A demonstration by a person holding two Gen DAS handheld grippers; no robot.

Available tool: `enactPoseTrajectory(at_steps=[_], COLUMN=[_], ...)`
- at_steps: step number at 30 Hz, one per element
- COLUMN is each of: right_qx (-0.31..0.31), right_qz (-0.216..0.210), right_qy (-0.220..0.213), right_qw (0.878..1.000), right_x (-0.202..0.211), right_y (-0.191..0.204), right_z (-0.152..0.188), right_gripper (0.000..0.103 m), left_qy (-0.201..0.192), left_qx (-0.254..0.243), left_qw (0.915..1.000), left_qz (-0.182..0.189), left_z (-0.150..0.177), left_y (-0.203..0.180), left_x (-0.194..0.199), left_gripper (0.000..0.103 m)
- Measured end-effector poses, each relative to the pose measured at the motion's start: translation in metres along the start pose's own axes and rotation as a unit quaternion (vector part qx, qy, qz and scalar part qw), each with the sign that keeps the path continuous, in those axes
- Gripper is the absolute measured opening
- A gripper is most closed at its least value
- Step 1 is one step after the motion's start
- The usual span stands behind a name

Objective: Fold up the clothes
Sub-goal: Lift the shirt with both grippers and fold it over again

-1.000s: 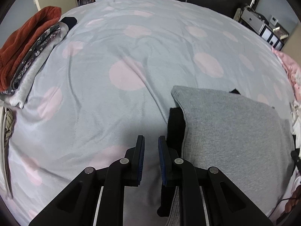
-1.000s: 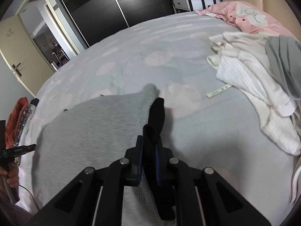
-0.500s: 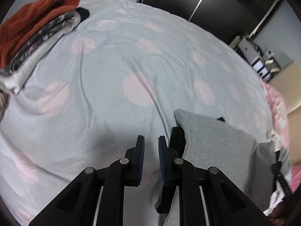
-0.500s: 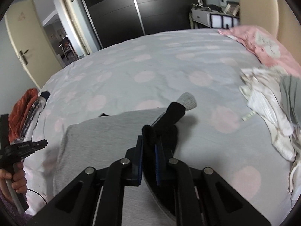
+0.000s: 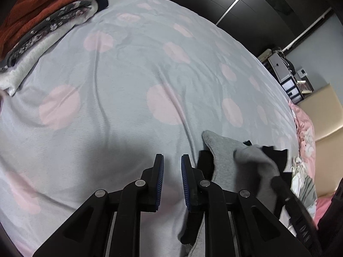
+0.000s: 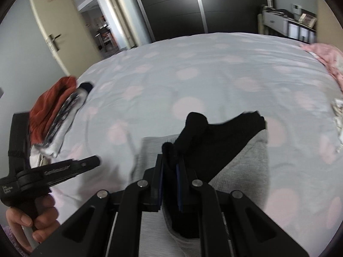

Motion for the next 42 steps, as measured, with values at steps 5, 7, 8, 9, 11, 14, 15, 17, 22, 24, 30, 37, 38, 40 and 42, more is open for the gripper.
enactPoseTrajectory(at_steps=[5, 7, 8, 9, 11, 14, 15, 17, 22, 24, 30, 37, 38, 40, 42], right_qx=[0.020, 0.023, 0.027, 0.031, 0.034, 0.036, 0.037, 0.040, 0.034, 0.032, 0.028, -0.069, -0.084, -0.104, -0.097], right_qz=[-0.014, -0.021, -0.022, -0.022, -0.024, -0.024, -0.022, -0.013, -0.023, -0.027, -0.014, -0.043, -0.058, -0.083, -0.094], right_qy=[0.028, 0.037, 0.042, 0.047, 0.059, 0.087, 0.095, 0.105, 0.115, 0.112, 0.055, 0.044, 0.044, 0.046, 0.047], right_qw=[0.999, 0.999, 0.998, 0.998, 0.997, 0.995, 0.995, 0.994, 0.993, 0.993, 0.998, 0.996, 0.994, 0.990, 0.990], right_x=[-0.020, -0.027, -0.031, -0.036, -0.044, -0.059, -0.064, -0.069, -0.056, -0.039, 0.036, 0.080, 0.080, 0.077, 0.067], right_y=[0.024, 0.028, 0.031, 0.033, 0.037, 0.038, 0.038, 0.039, 0.036, 0.032, 0.002, -0.068, -0.073, -0.078, -0.073], right_z=[0.009, 0.013, 0.014, 0.014, 0.015, 0.020, 0.022, 0.025, 0.023, 0.024, 0.041, 0.089, 0.093, 0.098, 0.097], right_gripper=[0.009, 0.009, 0.009, 0.009, 0.009, 0.009, 0.010, 0.013, 0.021, 0.023, 0.027, 0.039, 0.040, 0.041, 0.041], left_qy=[0.002, 0.004, 0.004, 0.005, 0.007, 0.009, 0.012, 0.016, 0.032, 0.039, 0.063, 0.089, 0.090, 0.097, 0.105], left_qx=[0.023, 0.024, 0.023, 0.021, 0.015, 0.004, 0.000, -0.007, -0.027, -0.036, -0.065, -0.085, -0.085, -0.084, -0.082], left_qw=[0.9997, 0.9996, 0.9996, 0.9997, 0.9998, 0.9999, 0.9999, 0.9998, 0.9990, 0.9984, 0.9951, 0.9910, 0.9912, 0.9906, 0.9898], left_qz=[0.008, 0.011, 0.012, 0.013, 0.013, 0.012, 0.012, 0.011, 0.014, 0.019, 0.040, 0.053, 0.047, 0.047, 0.050], left_z=[-0.004, -0.005, -0.005, -0.005, -0.004, -0.005, -0.004, -0.002, 0.006, 0.013, 0.033, 0.059, 0.063, 0.072, 0.080], left_y=[0.010, 0.010, 0.009, 0.008, 0.006, 0.001, -0.001, -0.003, -0.010, -0.014, -0.027, -0.054, -0.056, -0.058, -0.056], left_x=[-0.001, -0.002, -0.002, -0.003, -0.003, -0.005, -0.005, -0.006, -0.009, -0.008, 0.001, 0.018, 0.020, 0.027, 0.033], left_gripper=[0.018, 0.018, 0.018, 0.018, 0.018, 0.018, 0.018, 0.018, 0.019, 0.019, 0.020, 0.026, 0.026, 0.026, 0.026])
Point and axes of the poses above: each gripper's, at about its wrist camera, not at the fingertips, and x roughly against the way its jaws point, y to its left, z to its underside, the point moved 1 cm from there along -x, roughly the way its jaws point
